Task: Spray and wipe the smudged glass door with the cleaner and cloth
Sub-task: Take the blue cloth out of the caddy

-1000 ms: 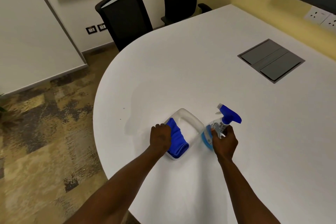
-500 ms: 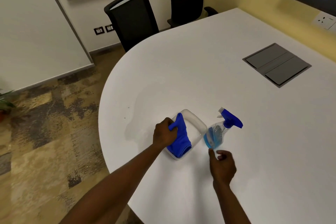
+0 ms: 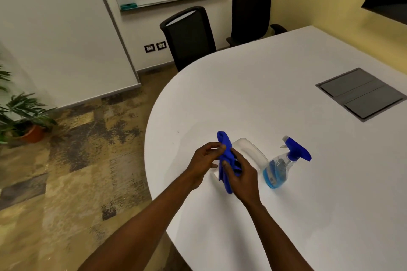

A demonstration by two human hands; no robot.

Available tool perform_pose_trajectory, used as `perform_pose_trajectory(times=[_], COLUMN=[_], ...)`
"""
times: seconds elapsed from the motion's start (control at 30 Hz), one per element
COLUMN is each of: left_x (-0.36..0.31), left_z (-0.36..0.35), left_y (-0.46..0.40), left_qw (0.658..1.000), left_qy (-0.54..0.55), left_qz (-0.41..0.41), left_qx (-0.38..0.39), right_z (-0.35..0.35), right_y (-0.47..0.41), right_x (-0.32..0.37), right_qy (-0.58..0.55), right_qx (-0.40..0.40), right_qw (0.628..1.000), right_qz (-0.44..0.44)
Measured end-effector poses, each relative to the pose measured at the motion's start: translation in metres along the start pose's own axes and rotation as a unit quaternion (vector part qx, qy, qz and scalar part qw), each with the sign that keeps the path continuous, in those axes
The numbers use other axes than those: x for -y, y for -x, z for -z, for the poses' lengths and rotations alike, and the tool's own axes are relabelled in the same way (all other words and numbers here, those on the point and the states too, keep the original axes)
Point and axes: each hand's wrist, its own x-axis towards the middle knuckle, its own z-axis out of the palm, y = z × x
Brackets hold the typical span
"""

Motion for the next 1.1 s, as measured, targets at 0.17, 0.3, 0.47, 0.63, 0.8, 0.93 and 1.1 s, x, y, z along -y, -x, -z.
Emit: perform_pose_trajectory(times=[0.17,0.3,0.47,0.63,0.8,0.93,1.1], left_x=[-0.009,-0.006,-0.005,0.004,0.017,0.035,0.064], left_z=[0.036,0.07,0.126,0.191,0.23,0.247,0.275], left_y=[0.046,0.086,0.152,0.246,0.346,0.424,0.537], left_qw=[0.998,0.985,0.95,0.908,0.872,0.861,0.826], left_qy=[0.009,-0.022,0.046,0.128,0.162,0.145,0.098], left_qz=[-0.053,-0.115,-0.148,-0.148,-0.168,-0.179,-0.194], left_qx=[-0.044,-0.13,-0.272,-0.37,-0.429,-0.453,-0.519], right_z=[-0.013,-0.037,-0.084,-0.135,-0.191,-0.242,-0.294], right_y=[0.012,0.026,0.048,0.083,0.157,0.247,0.366], right_x=[0.044,0.08,0.123,0.156,0.191,0.225,0.255], right_qy=[-0.078,-0.176,-0.246,-0.273,-0.188,-0.166,-0.171], right_qx=[0.043,0.126,0.215,0.239,0.328,0.428,0.519], right_qw=[0.996,0.976,0.945,0.931,0.924,0.877,0.816], right_qz=[0.001,0.002,-0.017,-0.04,0.06,0.142,0.19])
